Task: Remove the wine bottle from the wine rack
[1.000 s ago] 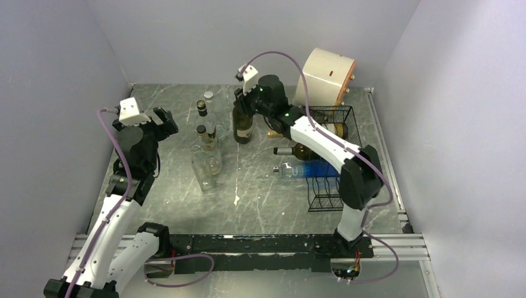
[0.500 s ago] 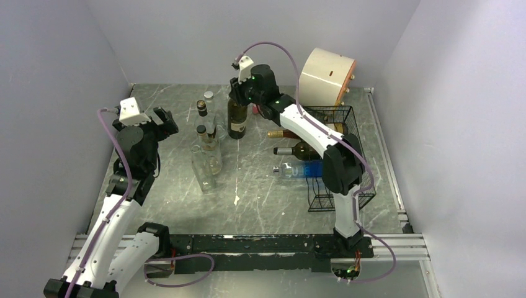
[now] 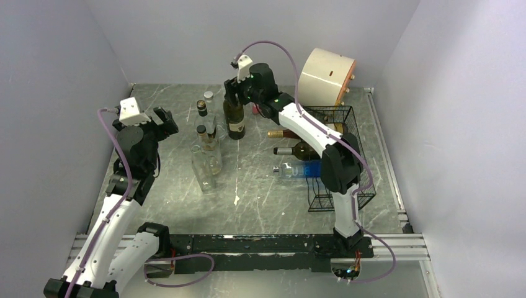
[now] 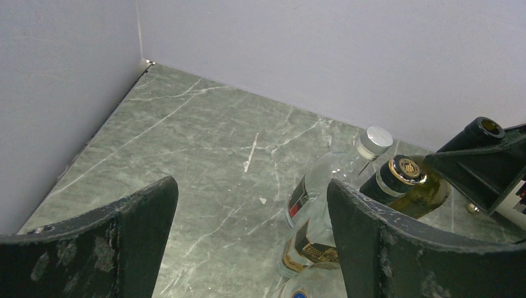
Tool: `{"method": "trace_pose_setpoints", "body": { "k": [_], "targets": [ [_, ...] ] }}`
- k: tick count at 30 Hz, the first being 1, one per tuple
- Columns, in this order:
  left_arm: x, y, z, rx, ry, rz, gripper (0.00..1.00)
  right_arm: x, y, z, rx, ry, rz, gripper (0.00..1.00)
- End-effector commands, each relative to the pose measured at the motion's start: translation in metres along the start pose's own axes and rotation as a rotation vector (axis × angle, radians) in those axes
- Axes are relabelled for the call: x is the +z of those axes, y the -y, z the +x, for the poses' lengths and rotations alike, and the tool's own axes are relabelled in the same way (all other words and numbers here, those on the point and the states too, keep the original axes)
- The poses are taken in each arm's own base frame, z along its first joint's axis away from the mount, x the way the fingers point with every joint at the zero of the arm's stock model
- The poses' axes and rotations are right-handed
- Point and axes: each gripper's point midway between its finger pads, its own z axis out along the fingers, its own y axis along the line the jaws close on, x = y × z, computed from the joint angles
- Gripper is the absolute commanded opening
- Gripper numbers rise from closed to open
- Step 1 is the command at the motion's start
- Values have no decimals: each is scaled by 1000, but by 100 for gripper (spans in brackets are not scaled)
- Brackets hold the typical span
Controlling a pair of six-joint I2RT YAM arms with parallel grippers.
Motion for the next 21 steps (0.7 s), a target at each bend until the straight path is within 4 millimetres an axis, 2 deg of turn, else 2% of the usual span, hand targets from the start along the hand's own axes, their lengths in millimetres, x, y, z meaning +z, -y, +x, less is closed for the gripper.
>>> {"method": "trace_pose_setpoints", "body": {
  "k": [1, 5, 7, 8, 9, 10, 11, 12, 13, 17, 19, 21],
  "targets": [
    [3, -1, -13, -7, 29, -17, 93, -4, -9, -27, -37, 54, -5, 77],
    [3, -3, -13, -3, 33, -27, 93, -18, -18, -49, -48, 81, -26, 85],
    [2, -4, -16, 2, 39, -32, 93, -36, -25, -64, -55, 106, -43, 91],
    [2, -5, -16, 4, 41, -33, 93, -46, -29, -68, -58, 119, -56, 98],
    [1, -6, -17, 5, 44, -36, 93, -58, -34, -69, -61, 132, -74, 100],
    [1, -6, -18, 7, 46, -38, 93, -80, -39, -77, -72, 165, -91, 100],
    [1, -6, -19, 10, 50, -40, 93, -92, -42, -74, -83, 180, -103, 100],
    [0, -7, -19, 13, 52, -42, 93, -105, -42, -67, -96, 187, -93, 100],
    [-1, -8, -21, 19, 59, -45, 93, -115, -38, -47, -102, 165, -67, 100],
    [-5, -9, -33, 32, 89, -39, 93, -157, -24, 8, -191, 43, 20, 100],
    [-8, -5, -40, 32, 108, -13, 93, -174, -26, 39, -269, -34, 3, 100],
    [-11, -1, -52, 18, 124, 5, 93, -191, -28, 62, -279, -99, -3, 100]
  ]
}}
